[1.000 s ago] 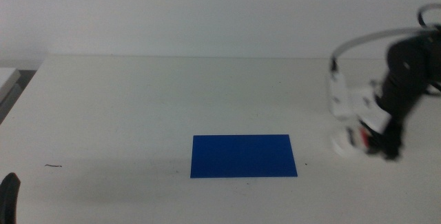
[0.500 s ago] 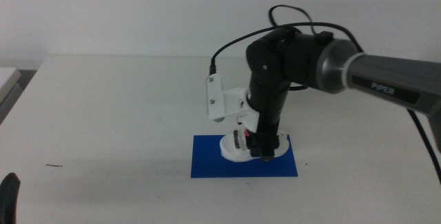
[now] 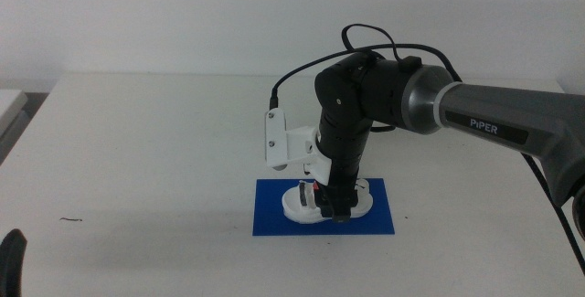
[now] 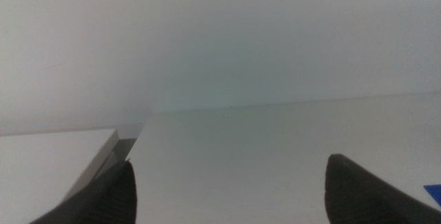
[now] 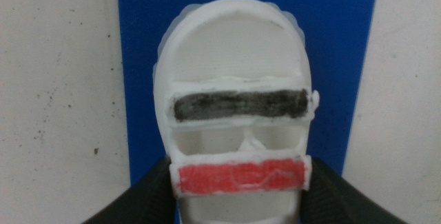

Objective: Use one arm to grab the shoe from the table and place it on the mat.

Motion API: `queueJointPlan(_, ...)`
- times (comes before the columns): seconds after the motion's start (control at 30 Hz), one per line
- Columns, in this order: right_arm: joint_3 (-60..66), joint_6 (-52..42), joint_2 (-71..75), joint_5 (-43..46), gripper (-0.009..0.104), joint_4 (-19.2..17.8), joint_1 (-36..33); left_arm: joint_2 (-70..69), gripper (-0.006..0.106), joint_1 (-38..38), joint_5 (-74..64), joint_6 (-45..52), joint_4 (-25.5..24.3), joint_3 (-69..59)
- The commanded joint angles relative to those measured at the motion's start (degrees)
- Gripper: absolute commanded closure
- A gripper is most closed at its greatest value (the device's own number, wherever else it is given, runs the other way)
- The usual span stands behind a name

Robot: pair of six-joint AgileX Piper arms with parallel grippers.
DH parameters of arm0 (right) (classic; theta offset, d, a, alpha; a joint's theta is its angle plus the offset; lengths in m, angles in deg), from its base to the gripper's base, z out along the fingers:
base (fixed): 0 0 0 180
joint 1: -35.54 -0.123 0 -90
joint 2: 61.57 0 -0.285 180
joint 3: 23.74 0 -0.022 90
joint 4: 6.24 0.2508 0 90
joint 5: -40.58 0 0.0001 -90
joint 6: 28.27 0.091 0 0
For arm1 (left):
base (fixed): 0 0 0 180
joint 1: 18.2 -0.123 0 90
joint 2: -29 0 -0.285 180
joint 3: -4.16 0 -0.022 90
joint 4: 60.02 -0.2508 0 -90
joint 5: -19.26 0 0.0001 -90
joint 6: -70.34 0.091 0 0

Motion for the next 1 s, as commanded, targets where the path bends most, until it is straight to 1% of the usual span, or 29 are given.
queueJointPlan(0.0, -0.36, 0.35, -0.21, 0.80, 0.095, 0.25, -0.10, 0.28, 0.007, 0.01, 0.76, -0.08, 0.23, -0.02)
queueJointPlan(0.03, -0.36, 0.62, -0.30, 0.90, 0.093, 0.42, -0.10, 0.28, 0.007, 0.01, 0.76, -0.08, 0.23, -0.02)
queueJointPlan(0.1, -0.36, 1.59, -0.57, 1.93, 0.080, 0.42, -0.10, 0.28, 0.007, 0.01, 0.76, -0.08, 0.23, -0.02)
queueJointPlan(0.23, -0.36, 1.73, -0.43, 3.33, 0.048, 0.68, -0.10, 0.28, 0.007, 0.01, 0.76, -0.08, 0.23, -0.02)
queueJointPlan(0.3, -0.36, 4.65, 0.25, 5.05, 0.033, 0.79, 0.00, 0.28, 0.007, 0.01, 0.76, -0.08, 0.23, -0.02)
queueJointPlan(0.37, -0.26, 8.53, 1.52, 5.61, 0.023, 0.15, 0.00, 0.28, 0.007, 0.01, 0.76, -0.08, 0.23, -0.02)
queueJointPlan(0.4, -0.09, 11.01, 2.92, 5.61, 0.021, 0.03, 0.13, 0.28, 0.007, 0.01, 0.76, -0.08, 0.23, -0.02)
queueJointPlan(0.47, 2.14, 15.09, 7.15, 6.32, 0.020, 0.03, 0.83, 0.28, 0.007, 0.01, 0.76, -0.08, 0.23, -0.02)
queueJointPlan(0.53, 7.03, 18.14, 15.28, 9.03, 0.020, -0.90, 2.29, 0.28, 0.007, 0.01, 0.76, -0.08, 0.23, -0.02)
queueJointPlan(0.57, 10.92, 20.25, 20.48, 11.54, 0.020, -1.46, 3.44, 0.28, 0.007, 0.01, 0.76, -0.08, 0.23, -0.02)
queueJointPlan(0.63, 19.60, 27.36, 31.01, 18.16, 0.020, -2.18, 6.53, 0.28, 0.007, 0.01, 0.76, -0.08, 0.23, -0.02)
queueJointPlan(0.67, 25.10, 31.24, 37.14, 22.77, 0.020, -2.61, 8.40, 0.28, 0.007, 0.01, 0.76, -0.08, 0.23, -0.02)
queueJointPlan(0.73, 35.29, 36.70, 48.11, 31.73, 0.021, -2.61, 12.46, 0.28, 0.007, 0.01, 0.76, -0.08, 0.23, -0.02)
queueJointPlan(0.8, 45.81, 40.99, 59.48, 40.14, 0.022, -2.61, 17.91, 0.28, 0.007, 0.01, 0.76, -0.08, 0.23, -0.02)
queueJointPlan(0.87, 54.65, 42.54, 69.63, 44.89, 0.023, -1.77, 23.19, 0.28, 0.007, 0.01, 0.76, -0.08, 0.23, -0.02)
queueJointPlan(0.97, 64.21, 42.77, 81.42, 47.52, 0.023, 0.94, 32.39, 0.28, 0.007, 0.01, 0.76, -0.08, 0.23, -0.02)
